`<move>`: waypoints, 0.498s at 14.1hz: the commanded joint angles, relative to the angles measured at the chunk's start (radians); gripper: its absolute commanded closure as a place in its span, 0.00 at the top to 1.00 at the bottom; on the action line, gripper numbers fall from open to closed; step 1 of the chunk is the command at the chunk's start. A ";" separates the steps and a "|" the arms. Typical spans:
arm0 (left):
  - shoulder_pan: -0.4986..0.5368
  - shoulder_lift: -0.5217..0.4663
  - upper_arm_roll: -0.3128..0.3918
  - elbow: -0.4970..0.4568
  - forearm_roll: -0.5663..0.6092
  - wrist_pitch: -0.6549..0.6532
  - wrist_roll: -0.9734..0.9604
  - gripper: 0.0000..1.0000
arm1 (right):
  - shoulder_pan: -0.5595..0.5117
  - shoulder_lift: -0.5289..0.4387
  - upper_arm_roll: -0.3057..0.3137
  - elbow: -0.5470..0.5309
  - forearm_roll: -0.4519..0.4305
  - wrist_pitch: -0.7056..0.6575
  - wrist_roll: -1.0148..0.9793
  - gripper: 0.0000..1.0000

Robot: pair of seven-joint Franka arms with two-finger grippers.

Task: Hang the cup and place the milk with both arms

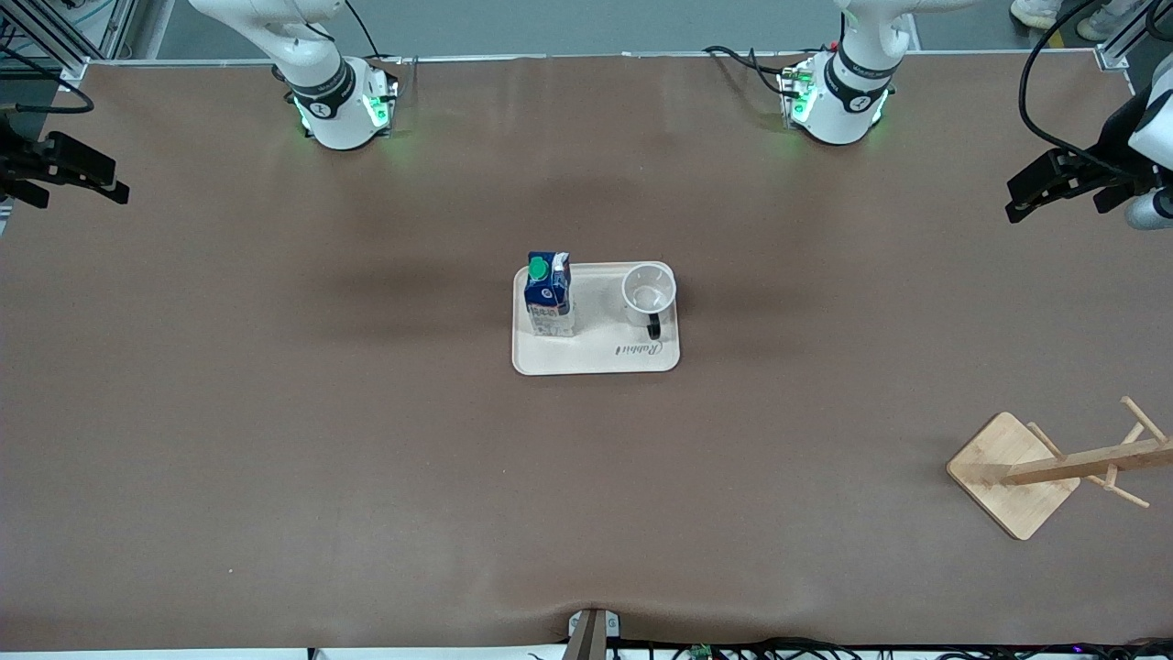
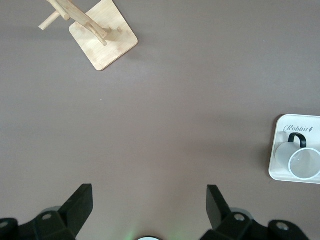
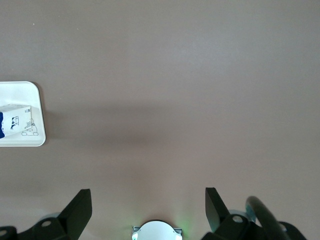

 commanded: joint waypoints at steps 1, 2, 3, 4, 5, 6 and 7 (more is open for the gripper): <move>0.003 0.005 -0.004 0.023 0.014 -0.020 0.006 1.00 | -0.010 -0.028 0.011 -0.022 -0.003 -0.004 -0.010 1.00; 0.002 0.005 -0.006 0.023 0.014 -0.020 0.004 1.00 | -0.011 -0.028 0.011 -0.022 -0.003 -0.004 -0.010 1.00; 0.002 0.005 -0.006 0.023 0.014 -0.020 0.005 1.00 | -0.010 -0.028 0.011 -0.020 -0.003 -0.002 -0.011 1.00; 0.003 0.005 -0.006 0.023 0.014 -0.020 0.006 1.00 | -0.005 -0.028 0.013 -0.018 -0.003 -0.002 -0.011 1.00; 0.003 0.005 -0.006 0.023 0.014 -0.020 0.006 1.00 | -0.004 -0.028 0.016 -0.015 -0.003 -0.004 -0.010 1.00; 0.003 0.006 -0.006 0.025 0.014 -0.020 0.004 1.00 | -0.004 -0.028 0.016 -0.015 -0.003 -0.002 -0.011 1.00; 0.003 0.008 -0.006 0.025 0.014 -0.020 -0.001 1.00 | -0.005 -0.028 0.016 -0.017 -0.003 -0.004 -0.011 1.00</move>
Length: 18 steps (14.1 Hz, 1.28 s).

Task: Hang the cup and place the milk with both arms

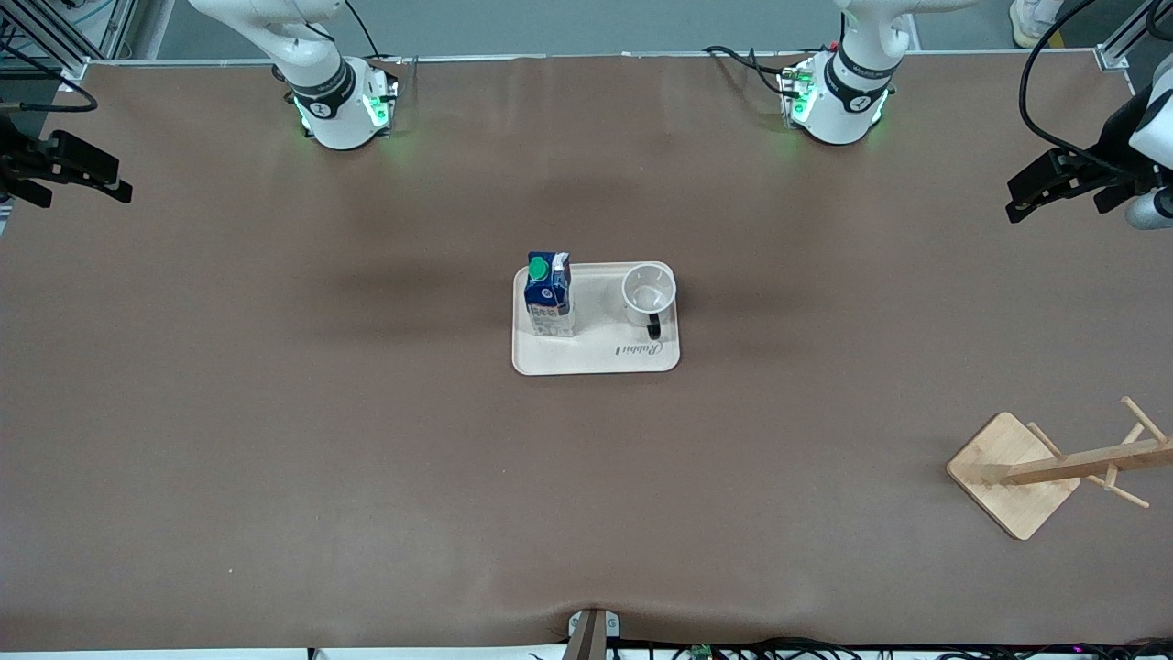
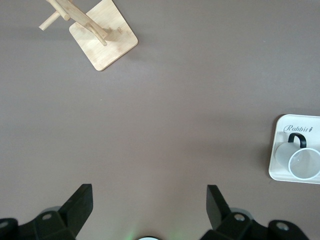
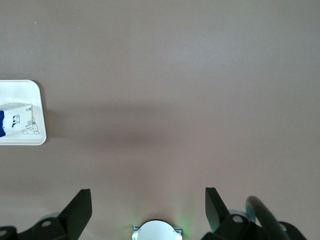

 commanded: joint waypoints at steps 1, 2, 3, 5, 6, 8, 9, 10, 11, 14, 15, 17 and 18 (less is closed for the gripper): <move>0.002 0.009 -0.003 0.024 0.013 -0.018 0.002 1.00 | -0.008 -0.026 0.005 -0.017 -0.003 -0.001 -0.010 1.00; 0.004 0.011 -0.003 0.024 0.014 -0.018 0.001 1.00 | -0.009 -0.024 0.004 -0.017 -0.003 -0.001 -0.011 1.00; 0.005 0.011 -0.004 0.026 0.013 -0.018 0.004 1.00 | -0.009 -0.024 0.004 -0.017 -0.003 -0.003 -0.011 1.00; 0.004 0.011 -0.003 0.020 0.013 -0.020 0.003 1.00 | -0.006 -0.026 0.005 -0.015 -0.003 -0.003 -0.011 1.00; 0.002 0.011 -0.007 0.018 0.013 -0.020 0.001 1.00 | -0.004 -0.026 0.007 -0.015 -0.003 -0.003 -0.011 1.00; -0.010 0.014 -0.024 -0.008 -0.003 -0.018 -0.013 1.00 | -0.004 -0.027 0.007 -0.015 -0.003 -0.003 -0.011 1.00; -0.024 0.018 -0.050 -0.029 -0.003 -0.007 -0.037 1.00 | -0.006 -0.026 0.005 -0.015 -0.003 -0.003 -0.011 1.00; -0.033 0.031 -0.084 -0.046 -0.003 0.006 -0.100 1.00 | -0.006 -0.026 0.005 -0.015 -0.003 -0.003 -0.011 1.00; -0.042 0.040 -0.123 -0.066 -0.003 0.020 -0.193 1.00 | -0.006 -0.026 0.007 -0.015 -0.003 -0.003 -0.011 1.00; -0.064 0.103 -0.252 -0.098 -0.003 0.062 -0.399 1.00 | -0.006 -0.024 0.005 -0.015 -0.003 -0.005 -0.011 1.00; -0.071 0.127 -0.294 -0.104 -0.003 0.080 -0.453 1.00 | -0.006 -0.026 0.005 -0.015 -0.003 -0.006 -0.011 1.00; -0.103 0.185 -0.335 -0.108 -0.003 0.133 -0.557 1.00 | -0.006 -0.022 0.005 -0.006 -0.002 -0.005 -0.005 1.00; -0.136 0.219 -0.337 -0.108 0.003 0.158 -0.605 1.00 | -0.008 -0.019 0.005 0.006 0.003 -0.003 -0.004 1.00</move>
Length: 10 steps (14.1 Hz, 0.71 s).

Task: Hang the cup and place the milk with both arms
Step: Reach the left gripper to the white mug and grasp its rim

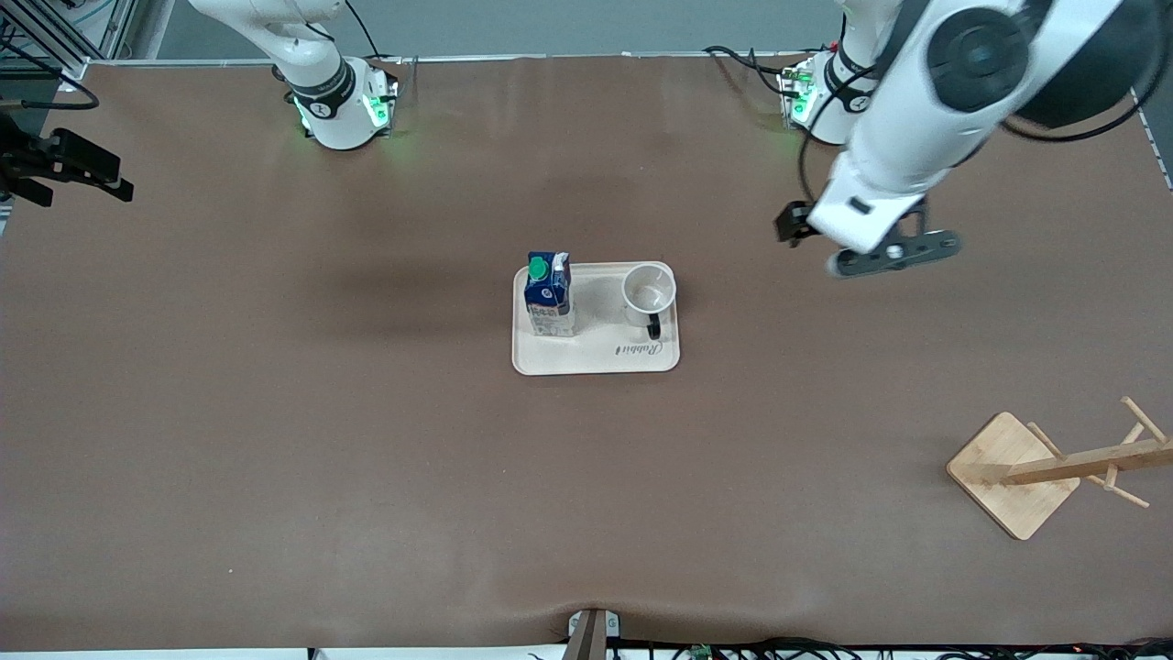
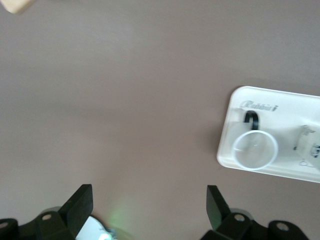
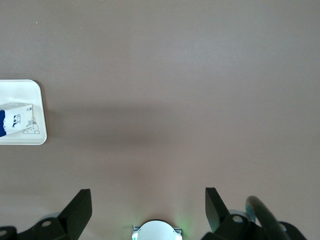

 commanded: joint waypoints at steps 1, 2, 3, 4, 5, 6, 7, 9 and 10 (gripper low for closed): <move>-0.069 0.086 -0.009 0.006 0.013 0.051 -0.106 1.00 | -0.009 -0.012 0.003 0.011 0.007 -0.003 -0.010 1.00; -0.099 0.112 -0.007 -0.005 0.014 0.071 -0.135 1.00 | -0.009 -0.006 0.003 0.013 0.009 -0.002 -0.013 1.00; -0.114 0.117 -0.009 -0.032 0.014 0.112 -0.170 1.00 | -0.012 0.001 0.003 0.019 0.012 -0.003 -0.015 1.00; -0.126 0.117 -0.009 -0.078 0.014 0.166 -0.199 1.00 | -0.012 0.011 0.003 0.026 0.010 -0.003 -0.015 1.00; -0.145 0.117 -0.009 -0.127 0.014 0.225 -0.207 1.00 | -0.012 0.012 0.003 0.027 0.012 -0.003 -0.015 1.00; -0.166 0.117 -0.009 -0.182 0.014 0.291 -0.221 1.00 | -0.012 0.014 0.003 0.027 0.012 -0.003 -0.013 1.00; -0.175 0.123 -0.009 -0.221 0.014 0.348 -0.233 1.00 | -0.011 0.018 0.003 0.027 0.012 -0.003 -0.015 1.00; -0.177 0.146 -0.009 -0.263 0.014 0.413 -0.233 1.00 | -0.011 0.018 0.003 0.027 0.012 -0.003 -0.015 1.00; -0.180 0.165 -0.009 -0.272 0.016 0.443 -0.232 1.00 | -0.009 0.020 0.003 0.027 0.010 -0.003 -0.015 1.00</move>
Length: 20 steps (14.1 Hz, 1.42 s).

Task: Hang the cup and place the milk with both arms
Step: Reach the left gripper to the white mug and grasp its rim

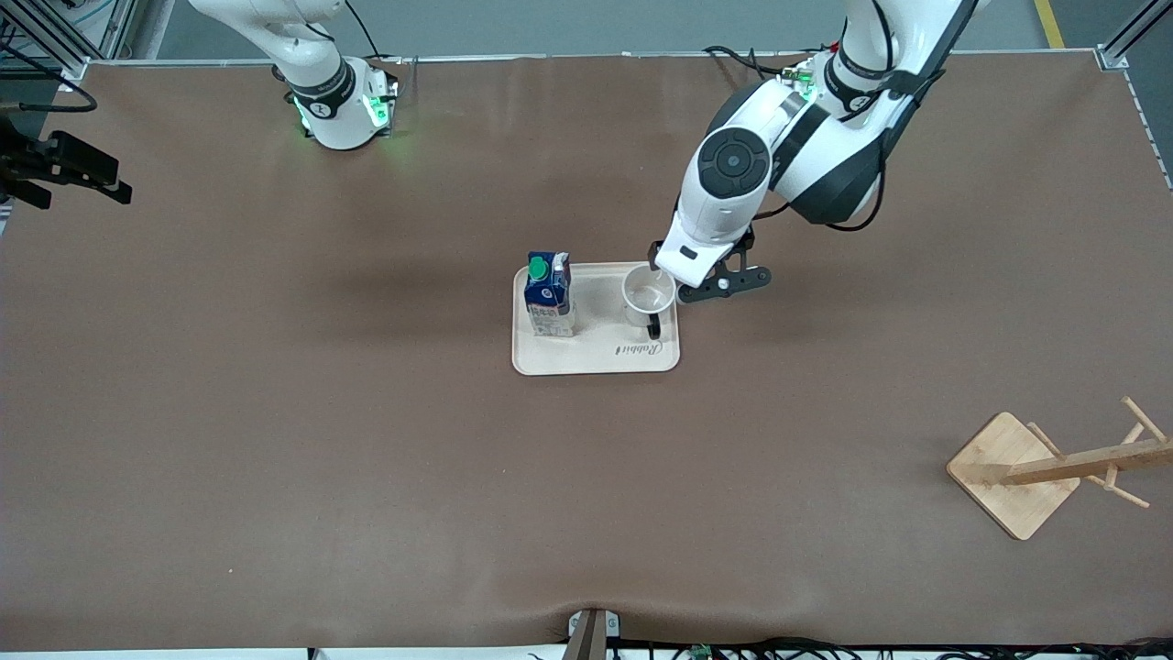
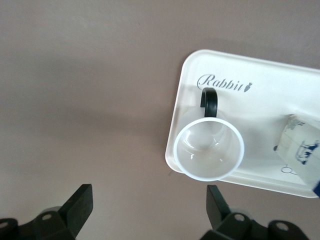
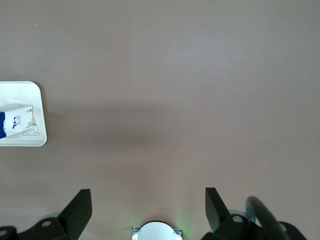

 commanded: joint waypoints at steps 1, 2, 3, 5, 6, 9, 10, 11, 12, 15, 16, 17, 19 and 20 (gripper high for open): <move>-0.008 0.026 0.001 -0.041 0.014 0.095 -0.008 1.00 | -0.006 0.011 0.004 0.020 0.010 -0.006 -0.014 1.00; -0.022 0.054 0.003 -0.043 0.016 0.129 -0.008 1.00 | -0.004 0.012 0.004 0.019 0.010 -0.006 -0.014 1.00; -0.023 0.080 0.001 -0.043 0.036 0.146 -0.008 0.96 | -0.003 0.012 0.004 0.019 0.010 -0.006 -0.014 1.00; -0.020 0.112 0.001 -0.067 0.089 0.170 -0.010 0.87 | 0.008 0.056 0.006 0.011 0.008 -0.009 -0.013 1.00; -0.020 0.126 0.001 -0.093 0.091 0.233 -0.011 0.83 | 0.014 0.083 0.004 0.019 0.004 -0.030 -0.013 1.00; -0.027 0.183 0.003 -0.113 0.093 0.338 -0.029 0.68 | 0.016 0.086 0.006 0.017 0.004 -0.043 -0.016 1.00; -0.027 0.197 0.003 -0.112 0.093 0.348 -0.037 0.60 | 0.017 0.086 0.006 0.017 0.004 -0.043 -0.015 1.00; -0.028 0.203 0.003 -0.113 0.093 0.356 -0.037 0.51 | 0.019 0.086 0.006 0.019 0.002 -0.041 -0.014 1.00; -0.028 0.211 0.004 -0.112 0.093 0.358 -0.037 0.35 | 0.019 0.086 0.006 0.019 -0.001 -0.040 -0.016 1.00; -0.030 0.226 0.004 -0.093 0.093 0.365 -0.037 0.00 | 0.019 0.086 0.006 0.019 0.000 -0.040 -0.015 1.00; -0.028 0.226 0.004 -0.081 0.093 0.365 -0.037 0.00 | 0.019 0.086 0.006 0.019 0.004 -0.035 -0.013 1.00; -0.028 0.223 0.006 -0.067 0.097 0.365 -0.030 0.00 | 0.019 0.086 0.006 0.020 0.011 -0.032 -0.010 1.00; -0.024 0.212 0.003 -0.035 0.180 0.359 -0.030 0.00 | 0.035 0.093 0.007 0.014 0.031 -0.029 -0.002 1.00; -0.016 0.196 0.001 -0.026 0.204 0.355 -0.028 0.00 | 0.055 0.115 0.007 0.011 0.062 -0.023 0.001 1.00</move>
